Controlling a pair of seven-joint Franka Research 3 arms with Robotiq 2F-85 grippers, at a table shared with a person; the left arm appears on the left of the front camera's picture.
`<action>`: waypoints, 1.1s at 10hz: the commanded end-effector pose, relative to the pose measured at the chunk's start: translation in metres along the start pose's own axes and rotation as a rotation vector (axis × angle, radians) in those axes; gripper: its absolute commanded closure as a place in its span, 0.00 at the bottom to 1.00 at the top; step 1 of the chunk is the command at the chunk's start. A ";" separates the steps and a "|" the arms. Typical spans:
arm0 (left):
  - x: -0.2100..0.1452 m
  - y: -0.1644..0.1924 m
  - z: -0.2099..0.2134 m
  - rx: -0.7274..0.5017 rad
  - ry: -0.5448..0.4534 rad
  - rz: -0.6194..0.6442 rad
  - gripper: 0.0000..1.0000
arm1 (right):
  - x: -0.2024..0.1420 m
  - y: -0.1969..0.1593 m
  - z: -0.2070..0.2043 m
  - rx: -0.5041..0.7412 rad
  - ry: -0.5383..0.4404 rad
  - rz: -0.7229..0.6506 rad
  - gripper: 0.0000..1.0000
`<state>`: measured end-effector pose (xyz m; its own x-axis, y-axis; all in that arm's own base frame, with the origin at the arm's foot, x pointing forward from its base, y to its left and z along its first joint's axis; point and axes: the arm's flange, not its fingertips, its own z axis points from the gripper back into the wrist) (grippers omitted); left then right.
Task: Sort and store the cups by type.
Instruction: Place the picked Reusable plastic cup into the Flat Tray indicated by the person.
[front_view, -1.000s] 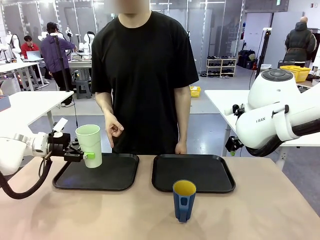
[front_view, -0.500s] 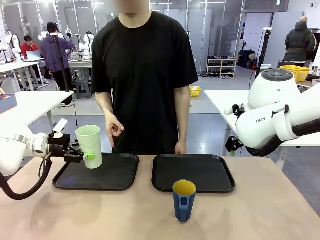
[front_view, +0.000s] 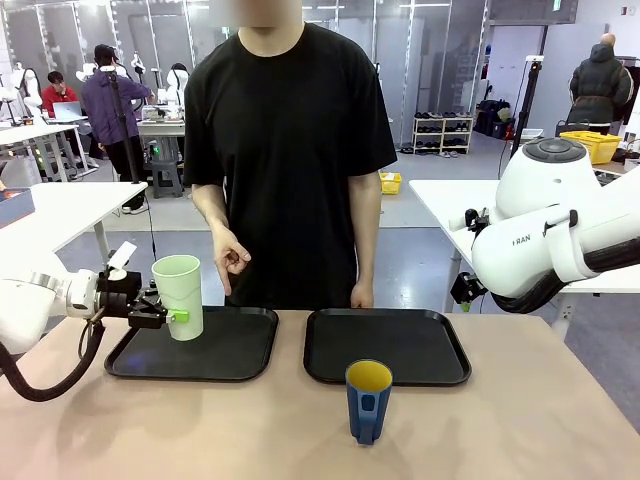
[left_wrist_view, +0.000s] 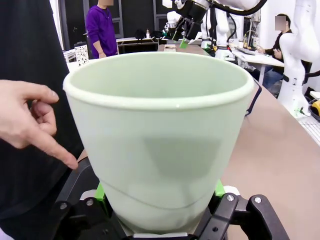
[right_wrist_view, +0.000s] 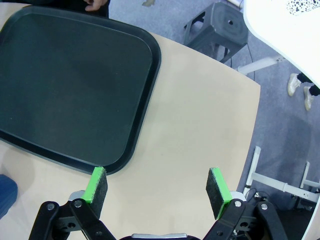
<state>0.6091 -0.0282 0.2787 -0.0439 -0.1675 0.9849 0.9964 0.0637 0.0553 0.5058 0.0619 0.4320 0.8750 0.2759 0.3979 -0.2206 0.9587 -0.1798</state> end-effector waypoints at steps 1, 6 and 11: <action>-0.011 0.024 0.006 -0.058 -0.018 -0.019 0.17 | -0.001 0.000 0.000 0.000 -0.008 0.002 0.00; -0.040 0.045 0.005 -0.117 -0.036 0.004 0.17 | -0.001 0.000 0.000 0.000 -0.008 0.002 0.00; -0.058 0.047 0.004 -0.137 -0.032 0.016 0.17 | -0.001 0.000 0.000 0.000 -0.008 0.002 0.00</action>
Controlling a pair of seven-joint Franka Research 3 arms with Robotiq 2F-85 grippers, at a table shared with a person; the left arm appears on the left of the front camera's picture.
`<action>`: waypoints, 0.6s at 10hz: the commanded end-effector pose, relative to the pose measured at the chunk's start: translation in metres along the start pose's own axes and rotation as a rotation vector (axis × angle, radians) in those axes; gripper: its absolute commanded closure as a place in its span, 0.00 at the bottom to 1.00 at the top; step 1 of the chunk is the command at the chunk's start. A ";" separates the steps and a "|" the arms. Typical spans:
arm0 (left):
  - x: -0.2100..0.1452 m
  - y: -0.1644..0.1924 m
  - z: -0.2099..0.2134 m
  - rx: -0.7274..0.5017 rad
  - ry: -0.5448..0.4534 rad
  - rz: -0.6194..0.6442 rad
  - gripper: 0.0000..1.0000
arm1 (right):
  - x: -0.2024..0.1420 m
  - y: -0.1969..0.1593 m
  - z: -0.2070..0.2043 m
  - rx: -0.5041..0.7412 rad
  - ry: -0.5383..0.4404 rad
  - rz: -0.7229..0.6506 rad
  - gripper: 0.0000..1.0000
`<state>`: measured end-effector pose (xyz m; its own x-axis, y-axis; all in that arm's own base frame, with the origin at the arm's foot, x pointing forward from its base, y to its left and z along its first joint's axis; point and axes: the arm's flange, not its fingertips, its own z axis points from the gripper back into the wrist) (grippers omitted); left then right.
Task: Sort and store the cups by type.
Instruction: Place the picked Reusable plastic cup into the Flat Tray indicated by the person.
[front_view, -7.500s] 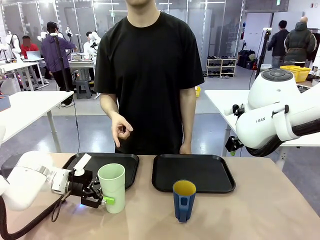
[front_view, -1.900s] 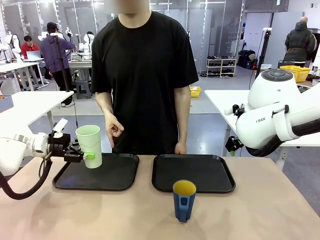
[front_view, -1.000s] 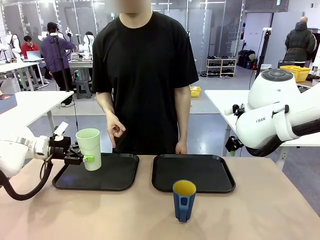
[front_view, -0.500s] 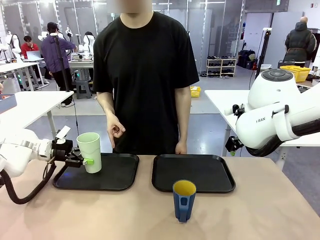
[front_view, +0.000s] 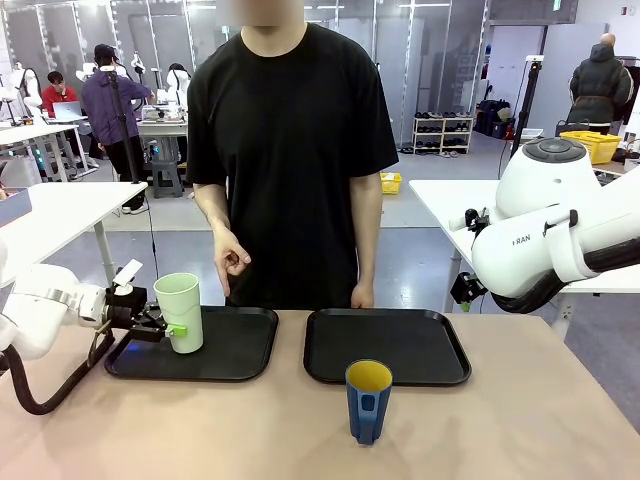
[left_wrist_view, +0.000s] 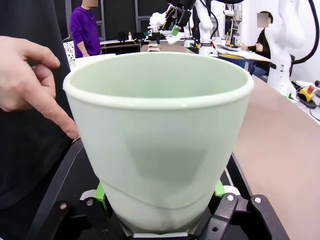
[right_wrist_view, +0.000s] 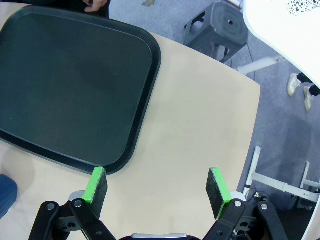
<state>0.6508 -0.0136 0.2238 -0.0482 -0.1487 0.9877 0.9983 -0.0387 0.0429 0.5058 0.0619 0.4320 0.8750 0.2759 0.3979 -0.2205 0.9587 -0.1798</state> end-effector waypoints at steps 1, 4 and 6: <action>-0.002 0.008 0.004 -0.026 -0.008 0.030 0.17 | -0.001 0.000 0.000 0.000 -0.008 0.002 0.00; -0.008 0.009 0.006 -0.028 0.010 0.048 0.11 | -0.001 0.000 0.000 0.000 -0.008 0.002 0.00; -0.009 0.010 0.007 -0.026 0.002 0.056 0.00 | -0.001 0.000 0.000 0.000 -0.008 0.002 0.00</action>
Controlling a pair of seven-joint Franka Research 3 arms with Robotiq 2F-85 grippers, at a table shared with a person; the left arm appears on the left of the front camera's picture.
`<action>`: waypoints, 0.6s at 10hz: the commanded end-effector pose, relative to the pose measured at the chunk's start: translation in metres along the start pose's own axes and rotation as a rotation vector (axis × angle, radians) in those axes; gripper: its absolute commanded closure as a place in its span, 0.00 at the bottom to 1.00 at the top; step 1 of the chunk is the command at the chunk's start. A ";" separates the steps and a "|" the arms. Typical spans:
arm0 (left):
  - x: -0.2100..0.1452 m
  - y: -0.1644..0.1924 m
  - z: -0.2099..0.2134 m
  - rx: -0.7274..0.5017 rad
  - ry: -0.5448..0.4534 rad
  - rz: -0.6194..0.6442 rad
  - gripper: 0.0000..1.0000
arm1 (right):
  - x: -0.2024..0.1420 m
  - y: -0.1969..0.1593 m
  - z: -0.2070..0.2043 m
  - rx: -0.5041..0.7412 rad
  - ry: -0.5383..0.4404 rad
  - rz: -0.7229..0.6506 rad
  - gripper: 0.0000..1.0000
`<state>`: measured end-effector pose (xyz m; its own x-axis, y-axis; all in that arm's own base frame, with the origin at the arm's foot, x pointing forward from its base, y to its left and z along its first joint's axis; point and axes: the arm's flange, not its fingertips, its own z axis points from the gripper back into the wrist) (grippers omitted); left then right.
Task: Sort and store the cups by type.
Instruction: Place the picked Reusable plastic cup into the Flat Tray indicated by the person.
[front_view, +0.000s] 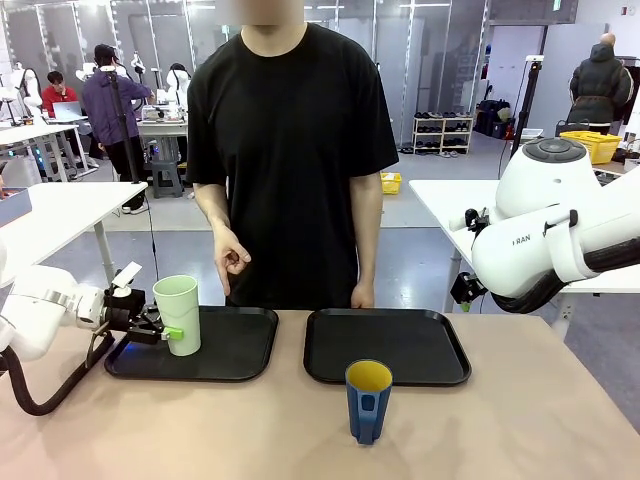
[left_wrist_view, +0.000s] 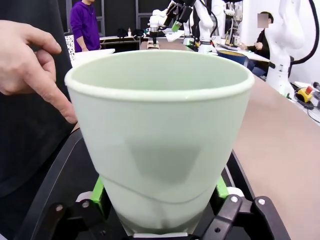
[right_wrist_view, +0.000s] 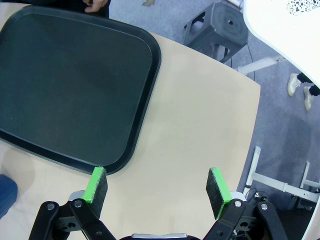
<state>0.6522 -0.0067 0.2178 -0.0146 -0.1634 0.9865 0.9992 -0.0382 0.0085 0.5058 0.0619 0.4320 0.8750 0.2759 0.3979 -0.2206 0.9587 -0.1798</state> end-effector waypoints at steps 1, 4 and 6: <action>-0.002 0.010 0.003 -0.020 -0.018 0.019 0.00 | -0.001 0.000 0.000 0.000 -0.008 0.002 0.00; 0.002 0.009 0.013 0.002 0.037 0.031 0.00 | -0.001 0.000 0.000 0.000 -0.008 0.002 0.00; 0.006 0.001 0.021 0.012 0.063 0.044 0.00 | -0.001 0.000 0.000 0.000 -0.008 0.002 0.00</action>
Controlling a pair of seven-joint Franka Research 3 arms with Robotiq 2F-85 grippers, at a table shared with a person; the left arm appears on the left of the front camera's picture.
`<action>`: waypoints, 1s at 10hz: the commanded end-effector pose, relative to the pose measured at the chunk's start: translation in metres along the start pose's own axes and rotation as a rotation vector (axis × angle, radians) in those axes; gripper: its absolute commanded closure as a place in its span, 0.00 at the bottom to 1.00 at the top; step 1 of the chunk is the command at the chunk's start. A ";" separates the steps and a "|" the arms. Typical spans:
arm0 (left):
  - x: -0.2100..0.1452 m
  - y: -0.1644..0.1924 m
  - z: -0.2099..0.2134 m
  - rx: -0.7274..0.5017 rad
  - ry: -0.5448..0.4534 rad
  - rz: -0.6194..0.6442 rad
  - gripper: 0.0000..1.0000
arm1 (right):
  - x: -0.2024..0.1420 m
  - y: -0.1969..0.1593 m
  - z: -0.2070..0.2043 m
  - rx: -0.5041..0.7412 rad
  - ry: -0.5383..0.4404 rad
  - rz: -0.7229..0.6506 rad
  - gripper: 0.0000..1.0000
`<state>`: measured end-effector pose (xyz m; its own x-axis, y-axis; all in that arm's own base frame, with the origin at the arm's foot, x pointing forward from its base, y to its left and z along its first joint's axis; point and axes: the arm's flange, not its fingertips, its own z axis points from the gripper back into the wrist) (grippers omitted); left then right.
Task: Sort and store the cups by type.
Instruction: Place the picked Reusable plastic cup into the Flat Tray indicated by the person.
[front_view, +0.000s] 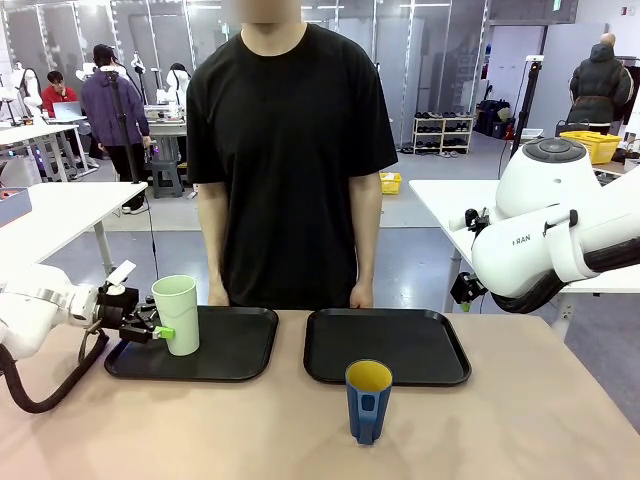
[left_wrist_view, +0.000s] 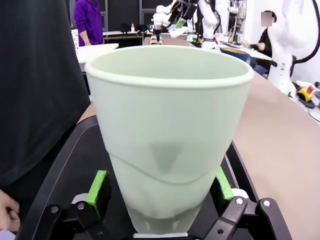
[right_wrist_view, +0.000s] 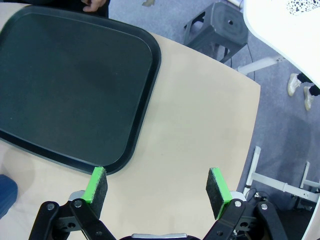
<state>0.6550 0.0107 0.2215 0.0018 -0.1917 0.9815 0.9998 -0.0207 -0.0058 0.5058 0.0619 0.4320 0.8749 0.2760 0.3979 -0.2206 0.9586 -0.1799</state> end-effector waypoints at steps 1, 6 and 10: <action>0.008 -0.006 0.009 0.012 0.057 0.027 0.00 | -0.001 0.000 0.000 0.000 -0.008 0.002 0.00; 0.058 -0.040 0.063 0.130 0.242 0.035 0.00 | -0.001 0.000 0.000 0.000 -0.008 0.002 0.00; 0.130 -0.094 0.059 0.248 0.685 0.104 0.00 | -0.001 0.000 0.000 0.000 -0.008 0.002 0.00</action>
<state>0.5872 0.0716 0.3592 0.0816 -0.6806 0.7281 0.9768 0.1999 0.0774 0.5058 0.0618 0.4319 0.8750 0.2758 0.3978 -0.2205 0.9587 -0.1798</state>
